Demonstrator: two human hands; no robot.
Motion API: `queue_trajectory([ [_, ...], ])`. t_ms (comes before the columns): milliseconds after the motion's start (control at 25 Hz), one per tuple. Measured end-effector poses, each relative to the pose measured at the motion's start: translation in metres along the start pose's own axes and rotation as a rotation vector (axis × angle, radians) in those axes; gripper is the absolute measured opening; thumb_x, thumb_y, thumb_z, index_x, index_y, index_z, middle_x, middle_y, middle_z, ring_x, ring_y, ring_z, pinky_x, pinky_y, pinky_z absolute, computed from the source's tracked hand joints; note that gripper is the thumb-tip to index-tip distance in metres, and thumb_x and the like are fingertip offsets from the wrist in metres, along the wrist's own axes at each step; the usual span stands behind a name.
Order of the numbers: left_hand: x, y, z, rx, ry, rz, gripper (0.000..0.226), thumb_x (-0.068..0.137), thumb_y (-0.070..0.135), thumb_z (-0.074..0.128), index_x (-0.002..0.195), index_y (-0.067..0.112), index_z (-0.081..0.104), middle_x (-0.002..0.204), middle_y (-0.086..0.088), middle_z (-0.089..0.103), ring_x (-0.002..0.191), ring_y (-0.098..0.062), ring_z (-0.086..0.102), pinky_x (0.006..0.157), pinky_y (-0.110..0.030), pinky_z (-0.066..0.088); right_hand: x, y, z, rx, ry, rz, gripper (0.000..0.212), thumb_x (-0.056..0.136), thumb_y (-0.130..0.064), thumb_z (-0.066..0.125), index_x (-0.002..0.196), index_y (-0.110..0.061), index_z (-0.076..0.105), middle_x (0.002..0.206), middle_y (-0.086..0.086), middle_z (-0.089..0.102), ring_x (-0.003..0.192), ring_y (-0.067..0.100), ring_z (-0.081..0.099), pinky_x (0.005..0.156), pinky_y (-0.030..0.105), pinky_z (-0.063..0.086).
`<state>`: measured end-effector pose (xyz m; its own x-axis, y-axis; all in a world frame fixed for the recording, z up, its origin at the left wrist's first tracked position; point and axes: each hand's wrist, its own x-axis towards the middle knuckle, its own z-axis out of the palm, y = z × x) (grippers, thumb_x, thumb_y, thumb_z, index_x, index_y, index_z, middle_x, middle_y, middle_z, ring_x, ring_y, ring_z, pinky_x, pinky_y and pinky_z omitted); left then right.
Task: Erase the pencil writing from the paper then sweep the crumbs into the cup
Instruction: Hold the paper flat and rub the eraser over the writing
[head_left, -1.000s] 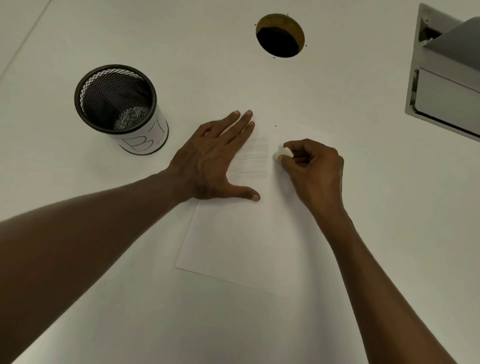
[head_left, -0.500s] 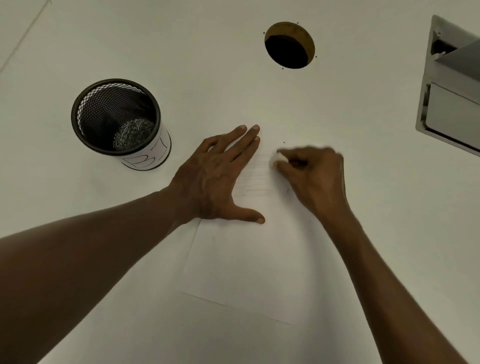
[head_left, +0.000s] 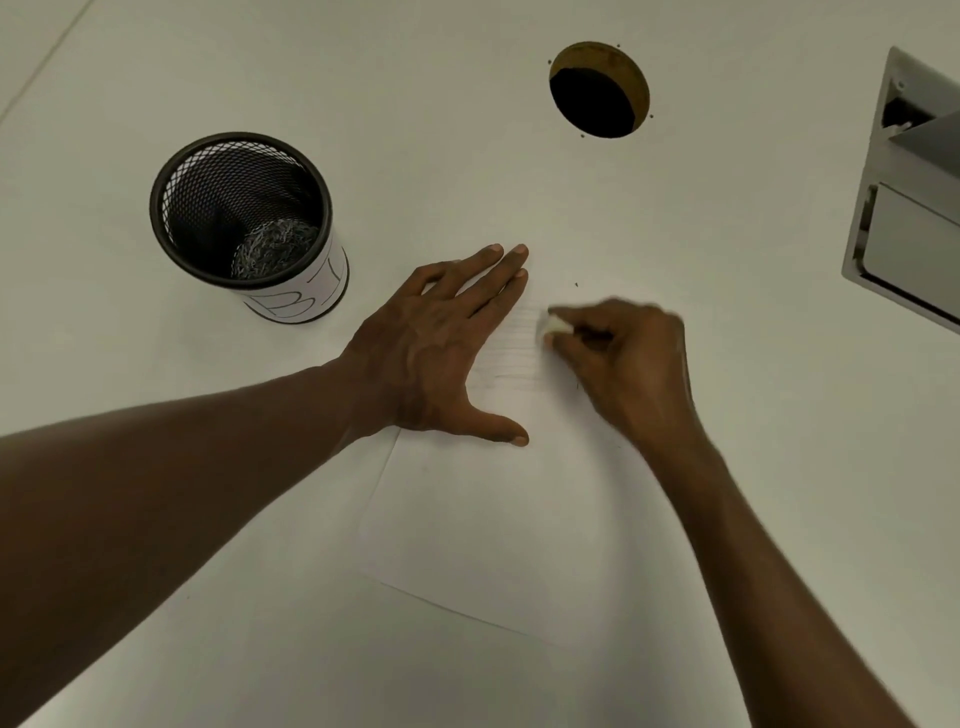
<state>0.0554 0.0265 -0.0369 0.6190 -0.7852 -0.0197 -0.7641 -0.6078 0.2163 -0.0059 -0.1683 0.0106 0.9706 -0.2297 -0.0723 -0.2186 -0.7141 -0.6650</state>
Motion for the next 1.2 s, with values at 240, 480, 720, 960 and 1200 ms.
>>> queue_trajectory([
  [240, 0.001, 0.001, 0.001, -0.004, -0.016, -0.002, 0.137, 0.065, 0.105, 0.027, 0.162, 0.008, 0.017, 0.172, -0.005, 0.002, 0.159, -0.021, 0.004, 0.125, -0.041, 0.015, -0.007, 0.0, -0.003, -0.019, 0.005, -0.04, 0.018, 0.083, -0.016, 0.077, 0.101, -0.012, 0.077, 0.093, 0.0, 0.076, 0.081, 0.009, 0.07, 0.081, 0.021, 0.055],
  [480, 0.0, 0.001, 0.002, -0.008, 0.014, 0.011, 0.135, 0.068, 0.104, 0.025, 0.161, 0.006, 0.02, 0.172, -0.007, 0.007, 0.158, -0.023, 0.008, 0.125, -0.043, 0.018, 0.028, 0.003, -0.003, 0.026, 0.068, 0.066, 0.021, 0.081, -0.02, 0.078, 0.1, -0.012, 0.077, 0.094, -0.003, 0.076, 0.078, 0.003, 0.069, 0.079, 0.016, 0.055],
  [720, 0.001, 0.002, -0.003, -0.047, -0.058, 0.009, 0.129, 0.066, 0.103, 0.028, 0.164, 0.02, 0.012, 0.172, -0.005, -0.003, 0.159, -0.023, -0.004, 0.126, -0.043, 0.009, 0.01, 0.003, 0.002, 0.107, 0.132, 0.11, 0.009, 0.084, -0.017, 0.074, 0.092, -0.015, 0.077, 0.084, -0.011, 0.072, 0.069, -0.004, 0.065, 0.066, 0.004, 0.049],
  [960, 0.004, 0.018, 0.003, -0.013, -0.027, -0.062, 0.125, 0.068, 0.103, 0.024, 0.164, 0.022, 0.013, 0.172, -0.01, -0.001, 0.159, -0.028, -0.001, 0.127, -0.048, 0.008, 0.018, 0.001, -0.005, 0.064, 0.041, 0.05, 0.009, 0.085, -0.018, 0.074, 0.092, -0.013, 0.076, 0.084, -0.008, 0.073, 0.072, 0.002, 0.067, 0.073, 0.016, 0.056],
  [1200, 0.004, 0.017, 0.006, -0.006, -0.013, -0.056, 0.127, 0.068, 0.102, 0.022, 0.163, 0.018, 0.016, 0.172, -0.01, 0.002, 0.159, -0.029, 0.003, 0.126, -0.048, 0.011, -0.04, -0.001, 0.001, -0.141, 0.066, -0.272, 0.011, 0.084, -0.003, 0.072, 0.094, -0.005, 0.076, 0.081, 0.008, 0.073, 0.07, 0.019, 0.066, 0.069, 0.029, 0.054],
])
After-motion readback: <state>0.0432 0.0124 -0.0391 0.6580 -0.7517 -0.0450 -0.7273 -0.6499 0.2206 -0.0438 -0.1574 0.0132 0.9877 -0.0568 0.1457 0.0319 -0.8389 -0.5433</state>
